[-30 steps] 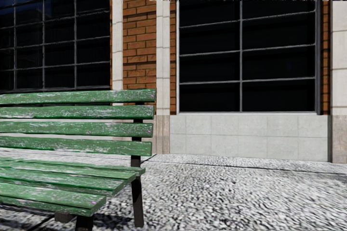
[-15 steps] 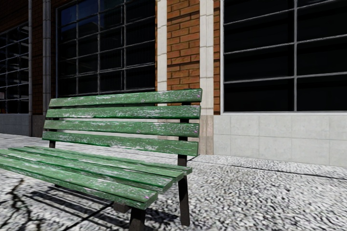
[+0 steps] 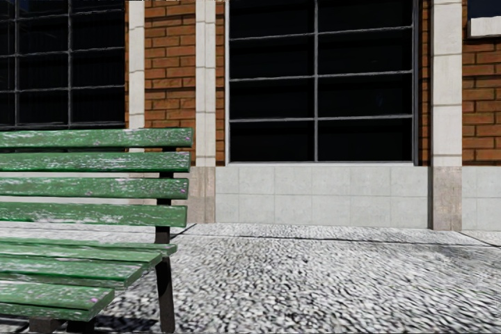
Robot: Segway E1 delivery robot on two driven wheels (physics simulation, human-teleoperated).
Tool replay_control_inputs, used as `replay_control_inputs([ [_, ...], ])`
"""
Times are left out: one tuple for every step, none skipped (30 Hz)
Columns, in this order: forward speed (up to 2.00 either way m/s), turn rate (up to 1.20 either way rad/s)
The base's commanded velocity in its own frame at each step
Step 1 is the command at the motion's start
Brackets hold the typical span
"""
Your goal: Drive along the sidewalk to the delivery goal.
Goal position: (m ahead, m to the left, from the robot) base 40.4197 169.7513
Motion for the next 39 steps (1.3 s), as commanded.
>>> replay_control_inputs([
  [0.00, -1.20],
  [0.00, -1.20],
  [0.00, -1.20],
  [0.00, -1.20],
  [0.00, -1.20],
  [0.00, -1.20],
  [0.00, -1.20],
  [0.00, -1.20],
  [0.00, -1.20],
  [0.00, -1.20],
  [0.00, -1.20],
  [0.00, -1.20],
  [0.00, -1.20],
  [0.00, -1.20],
  [0.00, -1.20],
  [0.00, -1.20],
  [0.00, -1.20],
  [0.00, -1.20],
  [0.00, -1.20],
  [0.00, -1.20],
  [0.00, -1.20],
  [0.00, -1.20],
  [0.00, -1.20],
  [0.00, -1.12],
  [0.00, -0.25],
  [0.00, 0.00],
  [0.00, 0.00],
  [0.47, 0.00],
  [0.47, 0.00],
  [1.96, 0.00],
  [1.98, 0.00],
  [1.98, 0.00],
  [1.99, 0.00],
  [2.00, 0.00],
  [2.00, 0.00],
  [2.00, 0.00],
  [2.00, 0.00],
  [2.00, 0.00],
  [2.00, 0.00],
])
